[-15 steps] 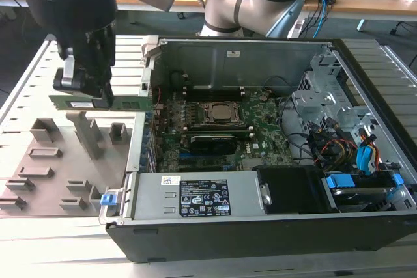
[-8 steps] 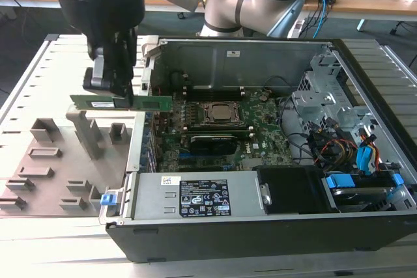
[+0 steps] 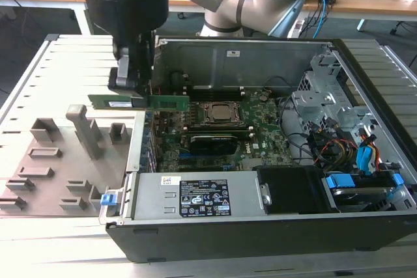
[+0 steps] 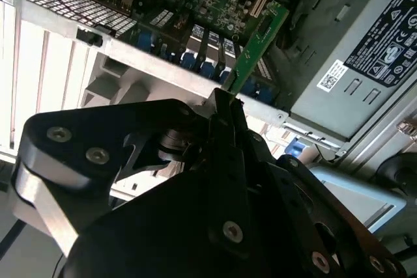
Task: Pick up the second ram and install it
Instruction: 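Pick up the second ram and move it above second insertion slot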
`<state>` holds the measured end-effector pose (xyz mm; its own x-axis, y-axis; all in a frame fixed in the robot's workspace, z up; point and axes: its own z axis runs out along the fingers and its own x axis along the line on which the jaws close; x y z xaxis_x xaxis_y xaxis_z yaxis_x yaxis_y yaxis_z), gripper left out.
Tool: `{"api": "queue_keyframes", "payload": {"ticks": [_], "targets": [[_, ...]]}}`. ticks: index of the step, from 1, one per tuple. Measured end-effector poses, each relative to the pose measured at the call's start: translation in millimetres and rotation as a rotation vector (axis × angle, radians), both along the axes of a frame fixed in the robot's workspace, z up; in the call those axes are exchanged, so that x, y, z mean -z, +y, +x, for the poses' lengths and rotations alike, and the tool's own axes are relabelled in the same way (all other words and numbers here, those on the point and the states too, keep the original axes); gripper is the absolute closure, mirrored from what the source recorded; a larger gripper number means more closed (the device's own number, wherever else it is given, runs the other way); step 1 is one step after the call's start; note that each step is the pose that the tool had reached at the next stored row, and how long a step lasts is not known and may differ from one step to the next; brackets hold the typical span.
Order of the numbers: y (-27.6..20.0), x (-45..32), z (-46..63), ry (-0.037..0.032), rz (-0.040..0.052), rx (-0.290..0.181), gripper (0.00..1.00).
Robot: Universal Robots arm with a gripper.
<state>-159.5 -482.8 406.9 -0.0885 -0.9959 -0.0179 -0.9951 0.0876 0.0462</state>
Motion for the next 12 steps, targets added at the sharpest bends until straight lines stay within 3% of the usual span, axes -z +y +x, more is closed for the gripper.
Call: {"api": "queue_keyframes", "payload": {"ticks": [12], "targets": [[1.2, 0.0, 38.7, 0.0004, 0.0, 0.0, 0.86]]}}
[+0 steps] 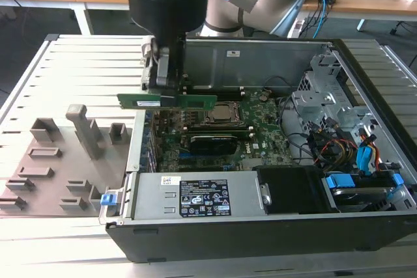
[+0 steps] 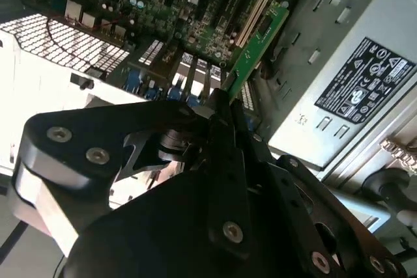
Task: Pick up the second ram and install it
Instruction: 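Pick up the second ram and move it above second insertion slot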
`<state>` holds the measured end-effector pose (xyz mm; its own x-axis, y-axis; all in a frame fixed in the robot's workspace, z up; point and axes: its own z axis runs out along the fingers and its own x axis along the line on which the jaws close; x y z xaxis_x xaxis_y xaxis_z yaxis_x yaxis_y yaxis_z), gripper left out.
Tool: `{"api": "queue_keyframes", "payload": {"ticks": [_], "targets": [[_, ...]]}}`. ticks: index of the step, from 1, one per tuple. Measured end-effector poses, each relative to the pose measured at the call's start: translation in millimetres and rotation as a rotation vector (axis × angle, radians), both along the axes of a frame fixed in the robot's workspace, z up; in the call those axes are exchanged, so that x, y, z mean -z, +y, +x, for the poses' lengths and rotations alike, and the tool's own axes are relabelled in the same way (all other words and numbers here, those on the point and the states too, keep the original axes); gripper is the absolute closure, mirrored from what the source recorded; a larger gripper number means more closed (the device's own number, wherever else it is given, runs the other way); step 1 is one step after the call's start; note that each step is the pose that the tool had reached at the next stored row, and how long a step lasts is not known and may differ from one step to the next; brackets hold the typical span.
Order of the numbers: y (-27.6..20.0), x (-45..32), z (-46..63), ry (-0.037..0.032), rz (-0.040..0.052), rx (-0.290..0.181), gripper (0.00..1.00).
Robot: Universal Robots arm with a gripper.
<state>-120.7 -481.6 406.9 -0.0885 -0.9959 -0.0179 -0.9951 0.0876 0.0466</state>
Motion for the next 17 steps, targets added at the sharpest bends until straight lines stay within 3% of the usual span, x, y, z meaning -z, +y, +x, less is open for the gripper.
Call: {"api": "queue_keyframes", "payload": {"ticks": [7, 11, 13, 15, 17], "targets": [[2.6, 0.0, 32.7, 0.0004, 0.0001, 0.0, 0.86], [8.4, 0.0, 47.9, 0.0005, 0.0, 0.0, 0.86], [19.9, 0.0, 53.2, 0.0005, 0.0, 0.0, 0.86], [35.5, 0.1, 58.1, 0.0005, 0.0, 0.0, 0.86], [42.4, 0.2, 60.5, 0.0005, 0.0001, 0.0, 0.86]]}}
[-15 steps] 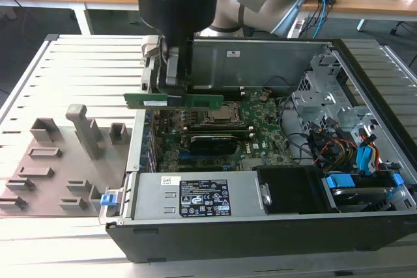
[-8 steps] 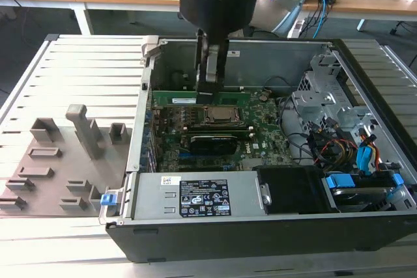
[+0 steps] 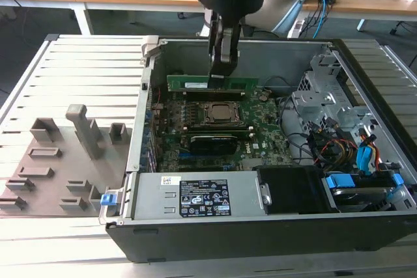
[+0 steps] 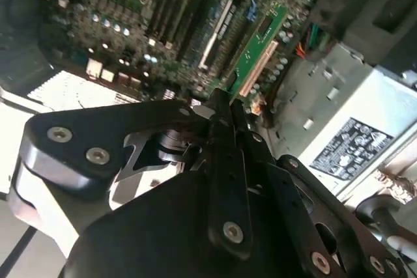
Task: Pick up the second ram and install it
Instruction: 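Pick up the second ram and move it above second insertion slot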
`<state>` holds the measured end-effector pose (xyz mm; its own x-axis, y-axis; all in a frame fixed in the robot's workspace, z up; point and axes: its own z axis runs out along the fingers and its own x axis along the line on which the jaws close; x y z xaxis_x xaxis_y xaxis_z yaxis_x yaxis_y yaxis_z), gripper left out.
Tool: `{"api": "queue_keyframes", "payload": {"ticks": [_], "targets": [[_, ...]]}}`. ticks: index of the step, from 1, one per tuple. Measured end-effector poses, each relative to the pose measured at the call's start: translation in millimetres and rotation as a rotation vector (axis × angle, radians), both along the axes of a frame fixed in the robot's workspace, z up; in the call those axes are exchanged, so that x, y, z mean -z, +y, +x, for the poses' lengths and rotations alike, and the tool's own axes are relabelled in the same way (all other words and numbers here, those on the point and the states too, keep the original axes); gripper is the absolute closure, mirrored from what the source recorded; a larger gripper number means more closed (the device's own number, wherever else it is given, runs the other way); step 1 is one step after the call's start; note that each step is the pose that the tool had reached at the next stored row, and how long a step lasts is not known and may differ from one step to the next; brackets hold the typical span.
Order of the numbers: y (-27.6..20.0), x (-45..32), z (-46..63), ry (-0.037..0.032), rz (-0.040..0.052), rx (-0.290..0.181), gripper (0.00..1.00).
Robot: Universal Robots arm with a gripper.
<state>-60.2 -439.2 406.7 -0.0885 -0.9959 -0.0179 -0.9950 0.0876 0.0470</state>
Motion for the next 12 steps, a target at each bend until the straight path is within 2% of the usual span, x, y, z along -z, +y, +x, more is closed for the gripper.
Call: {"api": "queue_keyframes", "payload": {"ticks": [1, 3, 5, 6, 7, 9, 12], "targets": [[2.6, 0.1, 0.8, -0.0001, 0.0, 0.0, 0.86], [12.3, 0.3, 4.1, 0.0, 0.0, 0.0, 0.86], [24.5, 2.4, 9.1, 0.0007, -0.0001, 0.0, 0.86], [32.6, 5.6, 14.5, 0.0022, 0.0, 0.0, 0.86], [37.6, 8.5, 20.8, 0.0044, 0.0, 0.0, 0.86], [40.4, 12.5, 29.9, 0.0076, 0.0, 0.0, 0.86], [40.8, 20.0, 40.6, 0.0105, -0.0003, 0.0, 0.86]]}}
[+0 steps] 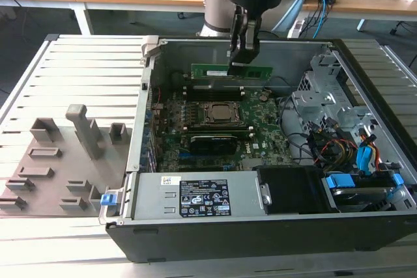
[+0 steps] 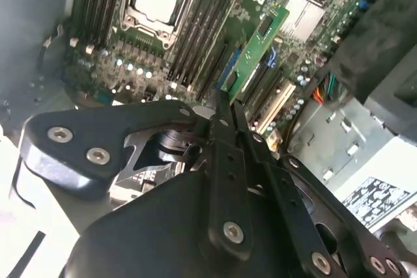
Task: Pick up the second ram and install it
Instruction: 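Pick up the second ram and move it above second insertion slot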
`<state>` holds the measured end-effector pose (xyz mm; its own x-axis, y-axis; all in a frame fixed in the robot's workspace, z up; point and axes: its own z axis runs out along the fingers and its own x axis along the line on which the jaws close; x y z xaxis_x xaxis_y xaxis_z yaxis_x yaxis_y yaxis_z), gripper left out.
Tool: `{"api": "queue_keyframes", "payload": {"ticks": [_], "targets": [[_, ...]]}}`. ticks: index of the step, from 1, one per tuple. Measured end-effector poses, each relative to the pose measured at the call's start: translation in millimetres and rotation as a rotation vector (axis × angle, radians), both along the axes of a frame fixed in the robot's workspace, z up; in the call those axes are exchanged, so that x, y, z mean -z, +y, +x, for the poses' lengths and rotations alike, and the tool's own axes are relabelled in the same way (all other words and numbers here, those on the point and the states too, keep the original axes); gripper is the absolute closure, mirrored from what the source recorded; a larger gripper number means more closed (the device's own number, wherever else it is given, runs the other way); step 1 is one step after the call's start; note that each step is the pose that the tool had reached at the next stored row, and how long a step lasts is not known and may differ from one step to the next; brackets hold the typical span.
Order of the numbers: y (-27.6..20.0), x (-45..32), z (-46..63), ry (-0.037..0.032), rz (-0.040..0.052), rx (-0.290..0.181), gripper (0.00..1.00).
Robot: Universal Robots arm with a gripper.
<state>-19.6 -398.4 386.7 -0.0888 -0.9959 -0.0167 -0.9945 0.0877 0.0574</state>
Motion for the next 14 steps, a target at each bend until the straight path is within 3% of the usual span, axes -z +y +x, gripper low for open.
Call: {"api": "queue_keyframes", "payload": {"ticks": [8, 14], "targets": [[0.0, 22.8, 21.7, 0.0046, -0.0002, 0.0, 0.86], [0.0, 23.2, 21.7, 0.0046, 0.0001, 0.0, 0.86]]}}
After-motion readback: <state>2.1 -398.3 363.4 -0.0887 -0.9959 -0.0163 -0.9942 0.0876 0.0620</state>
